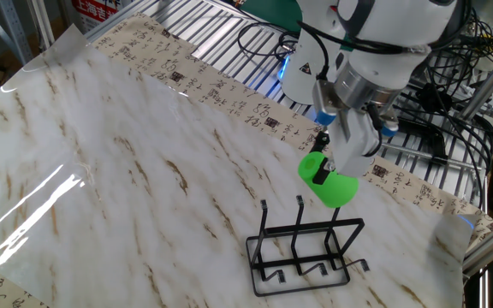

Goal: Put the cup on the cup rack

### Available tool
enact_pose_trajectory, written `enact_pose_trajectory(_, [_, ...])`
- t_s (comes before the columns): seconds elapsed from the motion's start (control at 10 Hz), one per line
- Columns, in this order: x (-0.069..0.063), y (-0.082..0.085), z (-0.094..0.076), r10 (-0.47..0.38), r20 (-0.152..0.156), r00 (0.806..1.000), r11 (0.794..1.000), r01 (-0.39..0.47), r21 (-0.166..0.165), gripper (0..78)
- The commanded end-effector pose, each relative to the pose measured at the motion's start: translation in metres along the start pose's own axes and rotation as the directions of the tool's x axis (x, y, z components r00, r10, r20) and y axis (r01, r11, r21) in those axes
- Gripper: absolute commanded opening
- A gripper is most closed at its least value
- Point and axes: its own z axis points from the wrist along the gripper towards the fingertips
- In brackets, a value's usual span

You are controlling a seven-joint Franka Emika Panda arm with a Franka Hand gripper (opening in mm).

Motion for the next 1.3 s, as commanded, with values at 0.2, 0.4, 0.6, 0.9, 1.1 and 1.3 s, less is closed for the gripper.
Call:
enact_pose_trajectory(0.2, [0.01,0.001,-0.001,0.005,0.054,0.999,1.0,-0.005,0.006,1.2])
enact_pose_trajectory(0.4, [0.012,0.0,-0.003,0.006,0.074,0.997,1.0,-0.006,0.006,1.2])
enact_pose_trajectory(0.6, [0.014,0.0,-0.004,0.009,0.084,0.996,1.0,-0.009,-0.003,1.2])
enact_pose_trajectory(0.9, [0.017,0.0,-0.002,0.019,0.093,0.996,1.0,-0.018,-0.01,1.2])
enact_pose_trajectory(1.1, [0.02,-0.001,0.002,0.021,0.102,0.995,1.0,-0.02,-0.012,1.2])
enact_pose_trajectory(1.3, [0.021,-0.002,0.003,0.024,0.109,0.994,1.0,-0.022,-0.017,1.2])
